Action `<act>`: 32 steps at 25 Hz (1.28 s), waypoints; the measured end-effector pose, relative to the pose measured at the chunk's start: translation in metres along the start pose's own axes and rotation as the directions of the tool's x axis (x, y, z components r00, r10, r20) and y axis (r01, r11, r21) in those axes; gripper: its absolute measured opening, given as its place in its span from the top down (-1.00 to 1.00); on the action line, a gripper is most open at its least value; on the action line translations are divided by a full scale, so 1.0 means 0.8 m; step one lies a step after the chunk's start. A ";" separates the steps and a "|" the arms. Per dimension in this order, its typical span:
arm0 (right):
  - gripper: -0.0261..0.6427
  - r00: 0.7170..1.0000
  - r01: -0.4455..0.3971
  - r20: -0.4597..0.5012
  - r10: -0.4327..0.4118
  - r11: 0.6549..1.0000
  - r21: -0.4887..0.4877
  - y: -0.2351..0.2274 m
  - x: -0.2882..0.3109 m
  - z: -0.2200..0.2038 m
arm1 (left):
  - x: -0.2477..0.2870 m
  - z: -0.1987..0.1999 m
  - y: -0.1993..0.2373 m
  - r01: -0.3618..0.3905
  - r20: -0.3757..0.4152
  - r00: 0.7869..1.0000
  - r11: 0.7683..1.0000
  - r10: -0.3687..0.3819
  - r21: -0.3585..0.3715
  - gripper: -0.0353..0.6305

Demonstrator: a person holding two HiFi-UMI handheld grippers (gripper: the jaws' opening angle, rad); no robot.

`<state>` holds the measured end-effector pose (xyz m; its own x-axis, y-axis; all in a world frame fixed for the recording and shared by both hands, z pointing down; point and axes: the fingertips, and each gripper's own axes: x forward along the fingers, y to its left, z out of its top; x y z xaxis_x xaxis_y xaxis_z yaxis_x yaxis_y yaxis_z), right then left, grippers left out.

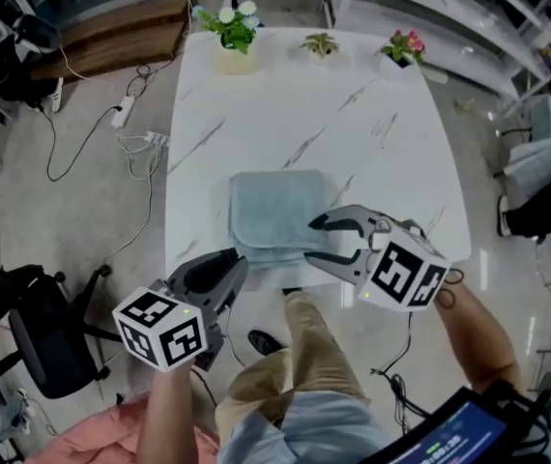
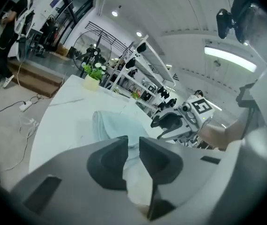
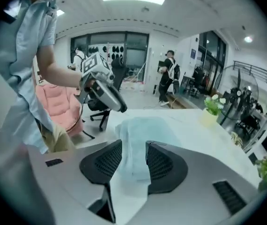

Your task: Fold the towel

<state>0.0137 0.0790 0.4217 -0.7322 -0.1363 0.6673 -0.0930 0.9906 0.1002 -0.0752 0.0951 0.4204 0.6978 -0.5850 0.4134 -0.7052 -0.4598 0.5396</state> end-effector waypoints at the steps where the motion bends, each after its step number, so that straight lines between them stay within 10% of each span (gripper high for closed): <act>1: 0.39 0.999 -0.016 -0.041 0.016 1.000 0.015 -0.002 0.001 -0.015 | 0.007 0.004 0.000 0.011 -0.006 1.000 1.000 -0.011 0.023 0.67; 6: 0.78 0.977 -0.053 -0.209 0.033 0.994 -0.093 0.022 0.025 -0.061 | 0.037 0.013 -0.002 0.038 -0.065 0.997 0.991 -0.030 0.125 0.67; 12: 0.87 0.967 0.198 -0.075 -0.244 0.902 -0.383 0.023 0.013 -0.044 | 0.053 0.013 -0.012 0.076 -0.096 0.994 0.985 -0.062 0.154 0.67; 15: 0.63 0.991 0.134 -0.006 -0.135 0.989 -0.055 0.023 0.003 -0.047 | 0.057 0.005 -0.015 0.095 -0.125 0.989 0.980 -0.074 0.174 0.67; 17: 0.40 0.997 0.076 0.007 -0.078 0.988 0.133 0.010 -0.002 -0.053 | 0.059 0.003 -0.014 0.110 -0.143 0.986 0.977 -0.084 0.184 0.67; 22: 0.33 0.989 -0.062 -0.114 0.091 0.970 0.234 0.012 0.027 -0.078 | 0.064 0.004 -0.012 0.114 -0.157 0.984 0.974 -0.084 0.194 0.67; 27: 0.72 0.990 0.100 -0.094 -0.103 0.994 -0.036 0.001 0.014 -0.066 | 0.070 0.002 -0.012 0.110 -0.154 0.985 0.975 -0.080 0.193 0.67; 30: 0.87 0.923 0.334 -0.042 -0.382 0.851 -0.406 -0.008 0.002 -0.059 | 0.071 -0.006 -0.012 0.115 -0.166 0.983 0.976 -0.084 0.187 0.67; 32: 0.87 0.902 0.348 -0.032 -0.431 0.769 -0.537 0.003 0.008 -0.069 | 0.074 -0.015 -0.011 0.116 -0.181 0.980 0.977 -0.083 0.180 0.67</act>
<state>0.0459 0.0802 0.4668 -0.5987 -0.5497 0.5826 0.0359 0.7082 0.7051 -0.0263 0.0727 0.4493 0.7650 -0.4139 0.4934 -0.6305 -0.6374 0.4429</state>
